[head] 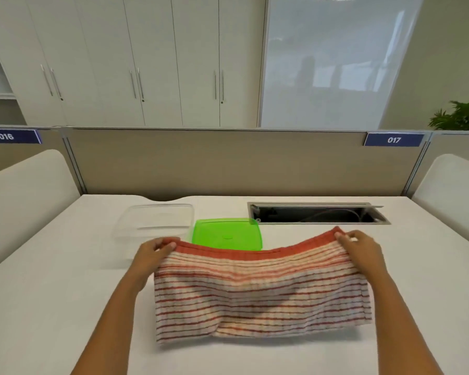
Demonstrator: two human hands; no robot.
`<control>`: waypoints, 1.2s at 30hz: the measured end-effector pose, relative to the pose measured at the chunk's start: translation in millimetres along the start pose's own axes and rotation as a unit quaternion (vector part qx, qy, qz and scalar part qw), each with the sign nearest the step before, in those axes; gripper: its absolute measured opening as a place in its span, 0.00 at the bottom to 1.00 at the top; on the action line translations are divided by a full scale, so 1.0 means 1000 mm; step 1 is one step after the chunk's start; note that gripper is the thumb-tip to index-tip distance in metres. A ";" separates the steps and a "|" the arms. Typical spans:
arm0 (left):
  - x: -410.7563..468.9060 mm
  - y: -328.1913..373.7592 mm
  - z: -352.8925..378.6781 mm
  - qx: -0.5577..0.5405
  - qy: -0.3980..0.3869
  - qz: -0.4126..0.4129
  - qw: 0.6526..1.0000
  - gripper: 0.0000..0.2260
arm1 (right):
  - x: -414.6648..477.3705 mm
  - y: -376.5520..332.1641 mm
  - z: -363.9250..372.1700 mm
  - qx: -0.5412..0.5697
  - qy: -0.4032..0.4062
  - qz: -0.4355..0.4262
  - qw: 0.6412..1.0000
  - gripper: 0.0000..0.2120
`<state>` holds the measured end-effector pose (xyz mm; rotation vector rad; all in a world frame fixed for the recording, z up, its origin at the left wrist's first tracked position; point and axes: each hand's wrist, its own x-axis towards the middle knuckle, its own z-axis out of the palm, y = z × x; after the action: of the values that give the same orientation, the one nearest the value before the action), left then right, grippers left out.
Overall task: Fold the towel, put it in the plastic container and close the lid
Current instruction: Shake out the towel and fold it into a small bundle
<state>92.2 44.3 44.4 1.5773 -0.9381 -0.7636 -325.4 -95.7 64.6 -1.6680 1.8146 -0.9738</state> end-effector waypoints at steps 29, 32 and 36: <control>-0.050 -0.066 0.043 0.336 0.115 -0.037 0.934 0.12 | -0.040 0.089 0.039 -0.091 0.007 0.003 0.996 0.14; -0.052 -0.070 0.043 0.388 0.103 -0.056 0.914 0.12 | -0.038 0.093 0.040 -0.155 0.017 0.026 0.988 0.13; -0.051 -0.065 0.045 0.435 0.116 -0.062 0.891 0.14 | -0.041 0.090 0.045 -0.180 0.034 0.046 0.982 0.16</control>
<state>40.7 74.2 -28.5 2.4628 -1.0718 -0.1967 -343.2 -63.4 -37.6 -1.7529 2.1945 -0.7007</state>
